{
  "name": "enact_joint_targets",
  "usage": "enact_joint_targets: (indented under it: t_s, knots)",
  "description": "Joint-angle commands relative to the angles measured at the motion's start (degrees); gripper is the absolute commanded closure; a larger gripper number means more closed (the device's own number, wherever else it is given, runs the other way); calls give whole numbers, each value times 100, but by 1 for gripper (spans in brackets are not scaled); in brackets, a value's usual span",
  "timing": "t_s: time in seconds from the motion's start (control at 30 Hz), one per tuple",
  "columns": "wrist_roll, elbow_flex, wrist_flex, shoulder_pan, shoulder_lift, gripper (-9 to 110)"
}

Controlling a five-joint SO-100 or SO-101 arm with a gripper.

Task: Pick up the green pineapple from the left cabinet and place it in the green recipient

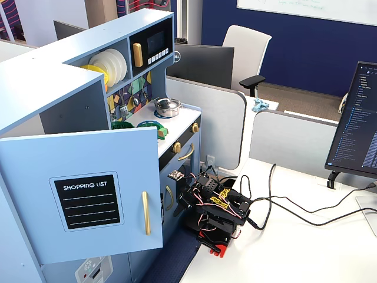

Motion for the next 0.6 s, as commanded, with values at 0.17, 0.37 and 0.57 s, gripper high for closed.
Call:
enact_joint_targets:
  t_s: [0.17, 0.37, 0.57]
  knots:
    - [378, 18, 993, 18, -70, 101]
    - [369, 9, 861, -220, -70, 101]
    - [659, -9, -2426, -1749, -141, 101]
